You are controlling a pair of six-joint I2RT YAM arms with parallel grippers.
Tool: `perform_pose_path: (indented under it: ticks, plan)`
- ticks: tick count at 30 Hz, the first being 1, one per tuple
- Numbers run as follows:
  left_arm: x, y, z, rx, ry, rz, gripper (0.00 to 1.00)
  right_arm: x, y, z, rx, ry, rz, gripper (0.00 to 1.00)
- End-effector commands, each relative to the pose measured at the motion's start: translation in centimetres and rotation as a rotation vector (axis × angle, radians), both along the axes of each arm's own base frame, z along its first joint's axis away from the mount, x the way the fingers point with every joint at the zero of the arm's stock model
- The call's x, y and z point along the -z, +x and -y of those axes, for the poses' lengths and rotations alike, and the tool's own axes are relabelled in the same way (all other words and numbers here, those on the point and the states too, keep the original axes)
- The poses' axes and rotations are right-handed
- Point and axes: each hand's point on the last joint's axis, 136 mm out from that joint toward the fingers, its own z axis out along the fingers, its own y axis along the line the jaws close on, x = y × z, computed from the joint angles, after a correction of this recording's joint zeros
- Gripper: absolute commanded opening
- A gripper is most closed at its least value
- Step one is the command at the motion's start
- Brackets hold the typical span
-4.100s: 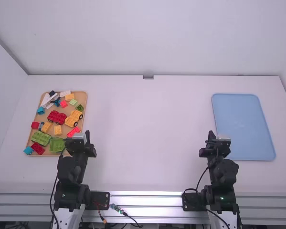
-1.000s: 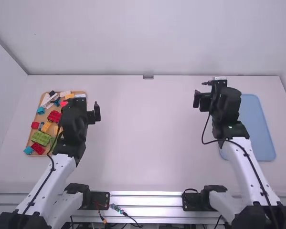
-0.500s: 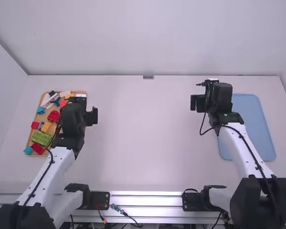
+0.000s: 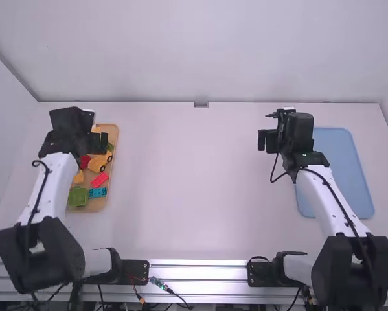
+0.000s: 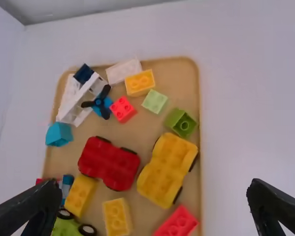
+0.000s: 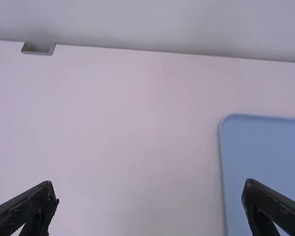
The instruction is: Assemble lego blocks to make yellow taxi
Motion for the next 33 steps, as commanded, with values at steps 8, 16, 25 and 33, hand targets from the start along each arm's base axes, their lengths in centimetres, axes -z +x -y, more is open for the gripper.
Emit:
perform_pose_path:
  ticks: [8,16,25,33]
  plan:
    - [5.1,3.1,0.5,0.522,0.022,-0.220,0.99,-0.9,0.5,0.2,0.007,-0.001,0.024,0.99]
    - [8.4,2.9,-1.0,0.543,-0.053,-0.342,1.00,-1.2,0.7,0.1,0.006,0.000,0.036,0.99]
    - [10.1,1.3,-2.0,0.496,-0.216,-0.338,0.98,-1.3,0.7,0.1,0.005,0.000,0.042,0.99]
    - [11.1,0.3,-0.8,0.508,-0.285,-0.342,0.90,-1.4,0.8,0.1,0.006,0.000,0.047,0.99]
